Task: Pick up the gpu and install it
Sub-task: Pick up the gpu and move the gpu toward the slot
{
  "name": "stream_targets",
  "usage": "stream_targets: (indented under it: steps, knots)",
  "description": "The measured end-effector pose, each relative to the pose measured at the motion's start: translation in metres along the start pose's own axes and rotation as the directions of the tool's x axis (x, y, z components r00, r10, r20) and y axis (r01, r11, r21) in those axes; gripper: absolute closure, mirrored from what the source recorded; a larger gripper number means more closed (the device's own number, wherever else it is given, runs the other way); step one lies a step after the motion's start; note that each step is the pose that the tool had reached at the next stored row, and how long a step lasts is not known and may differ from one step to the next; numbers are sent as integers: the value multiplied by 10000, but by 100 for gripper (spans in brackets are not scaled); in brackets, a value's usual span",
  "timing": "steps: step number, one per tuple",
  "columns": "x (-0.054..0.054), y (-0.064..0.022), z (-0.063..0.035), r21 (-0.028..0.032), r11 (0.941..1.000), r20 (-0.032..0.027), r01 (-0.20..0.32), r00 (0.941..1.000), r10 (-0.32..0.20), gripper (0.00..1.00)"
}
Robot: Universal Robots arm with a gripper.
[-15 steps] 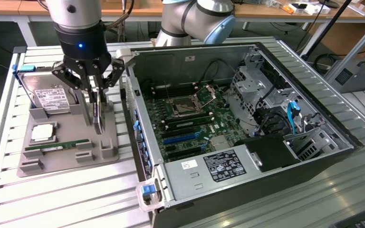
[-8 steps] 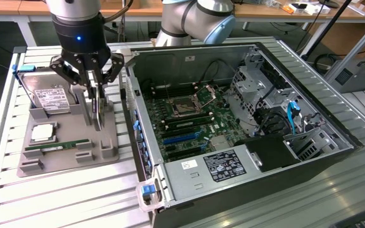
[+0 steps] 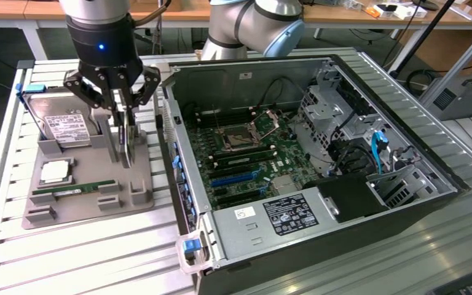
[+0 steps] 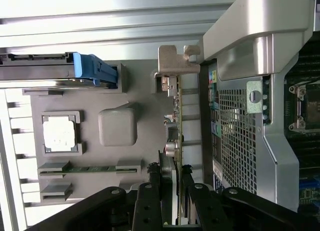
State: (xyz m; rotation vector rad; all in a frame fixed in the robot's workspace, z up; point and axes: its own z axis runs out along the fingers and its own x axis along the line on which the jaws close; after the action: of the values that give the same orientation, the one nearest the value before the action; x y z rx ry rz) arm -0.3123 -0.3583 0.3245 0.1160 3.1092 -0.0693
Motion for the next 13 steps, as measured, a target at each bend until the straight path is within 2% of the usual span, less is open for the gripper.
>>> stream_targets:
  steps: [13]
  knots:
    - [-2,-2,-56,0,10000,0,0,10000,0,73]
